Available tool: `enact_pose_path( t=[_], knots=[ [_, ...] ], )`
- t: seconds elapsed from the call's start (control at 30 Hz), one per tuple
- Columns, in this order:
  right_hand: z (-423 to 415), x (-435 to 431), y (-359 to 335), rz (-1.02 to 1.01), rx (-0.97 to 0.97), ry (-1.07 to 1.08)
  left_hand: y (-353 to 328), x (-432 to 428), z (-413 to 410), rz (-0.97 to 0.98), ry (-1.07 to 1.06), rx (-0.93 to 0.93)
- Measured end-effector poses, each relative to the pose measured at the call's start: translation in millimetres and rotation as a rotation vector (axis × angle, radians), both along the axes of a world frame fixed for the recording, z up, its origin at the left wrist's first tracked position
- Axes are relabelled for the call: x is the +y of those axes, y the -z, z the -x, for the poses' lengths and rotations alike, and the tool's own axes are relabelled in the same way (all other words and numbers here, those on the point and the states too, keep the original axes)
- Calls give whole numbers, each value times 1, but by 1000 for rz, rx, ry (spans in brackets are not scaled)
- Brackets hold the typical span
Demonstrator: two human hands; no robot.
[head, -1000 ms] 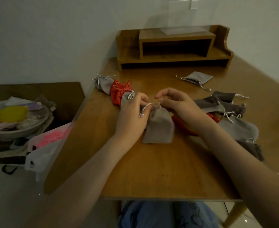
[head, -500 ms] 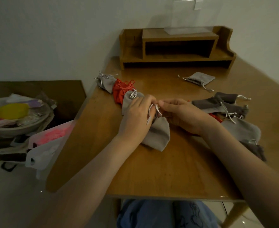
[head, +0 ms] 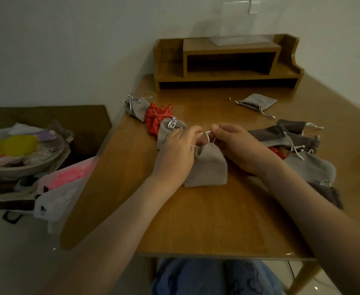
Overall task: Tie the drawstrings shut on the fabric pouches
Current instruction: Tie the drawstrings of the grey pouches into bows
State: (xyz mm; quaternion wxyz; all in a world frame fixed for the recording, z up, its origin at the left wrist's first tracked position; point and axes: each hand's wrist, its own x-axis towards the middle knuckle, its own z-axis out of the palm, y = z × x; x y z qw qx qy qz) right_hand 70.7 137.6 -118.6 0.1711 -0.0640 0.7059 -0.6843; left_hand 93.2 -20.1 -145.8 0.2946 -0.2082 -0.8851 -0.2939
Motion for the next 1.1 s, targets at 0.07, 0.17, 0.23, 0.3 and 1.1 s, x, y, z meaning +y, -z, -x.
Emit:
enact_pose_path(
  t=[0.07,0.17,0.23,0.3,1.1],
  knots=[
    [0,0,1,-22,26,105,0,0,-1,-5,-5,-31],
    [4,5,1,-25,68,236,-4,-1,-4,-106,-36,-26],
    [7,10,-1,-31,48,321,-5,-3,-4,-151,-78,-6],
    [8,13,-2,-29,23,370,-5,-4,-4,-173,-105,-32],
    [-13,-4,-8,-239,490,-203,-9,1,-4,-396,95,40]
  ],
)
